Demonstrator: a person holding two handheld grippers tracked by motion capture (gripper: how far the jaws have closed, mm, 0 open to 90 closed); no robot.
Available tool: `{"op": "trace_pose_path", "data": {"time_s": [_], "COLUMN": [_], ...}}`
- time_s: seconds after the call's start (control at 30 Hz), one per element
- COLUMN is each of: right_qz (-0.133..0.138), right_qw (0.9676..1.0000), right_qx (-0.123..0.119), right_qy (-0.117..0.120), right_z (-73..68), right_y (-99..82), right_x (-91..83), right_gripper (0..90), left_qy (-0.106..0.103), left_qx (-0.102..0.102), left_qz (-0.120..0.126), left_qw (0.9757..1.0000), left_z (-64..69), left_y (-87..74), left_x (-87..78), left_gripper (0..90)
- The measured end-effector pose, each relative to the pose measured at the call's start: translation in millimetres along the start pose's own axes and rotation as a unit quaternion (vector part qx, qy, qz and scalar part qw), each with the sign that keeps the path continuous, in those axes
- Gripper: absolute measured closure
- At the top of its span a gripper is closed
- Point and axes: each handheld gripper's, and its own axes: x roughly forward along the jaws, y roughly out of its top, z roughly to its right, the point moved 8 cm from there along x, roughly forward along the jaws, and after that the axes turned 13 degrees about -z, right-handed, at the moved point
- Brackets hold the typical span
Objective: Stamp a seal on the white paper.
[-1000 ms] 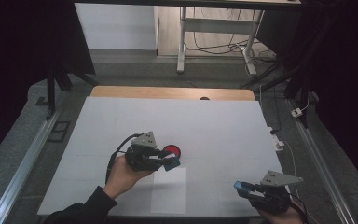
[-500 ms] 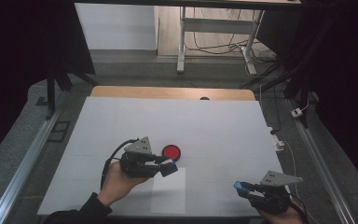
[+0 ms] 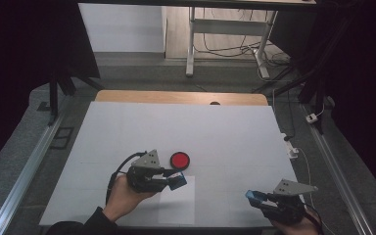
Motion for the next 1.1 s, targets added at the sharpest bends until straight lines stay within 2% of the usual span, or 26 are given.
{"op": "trace_pose_path", "data": {"time_s": [0.27, 0.57, 0.77, 0.93, 1.1], "right_qz": [-0.002, -0.002, -0.003, -0.003, -0.004], "right_qw": [1.0000, 1.0000, 1.0000, 1.0000, 1.0000], "right_qx": [-0.004, -0.005, -0.005, -0.005, -0.005], "right_qy": [0.000, 0.002, 0.004, 0.004, 0.004], "right_z": [-0.3, -0.8, -0.8, -1.0, -1.0], "right_y": [-0.1, -0.2, -0.2, -0.2, -0.3], "right_x": [0.0, 0.2, 0.4, 0.5, 0.7], "right_gripper": [68.3, 68.3, 68.3, 68.3, 68.3], "left_qy": [0.008, 0.010, 0.021, 0.021, 0.026], "left_qx": [0.011, 0.012, 0.016, 0.011, 0.019], "left_qz": [-0.016, -0.036, -0.049, -0.050, -0.064], "left_qw": [0.9998, 0.9992, 0.9984, 0.9984, 0.9975], "left_z": [0.9, -3.6, -7.8, -9.1, -9.9], "left_y": [-6.0, -15.6, -20.5, -22.1, -25.9], "left_x": [11.1, 28.9, 41.0, 47.3, 54.2], "left_gripper": [70.1, 70.1, 70.1, 70.1, 70.2]}}
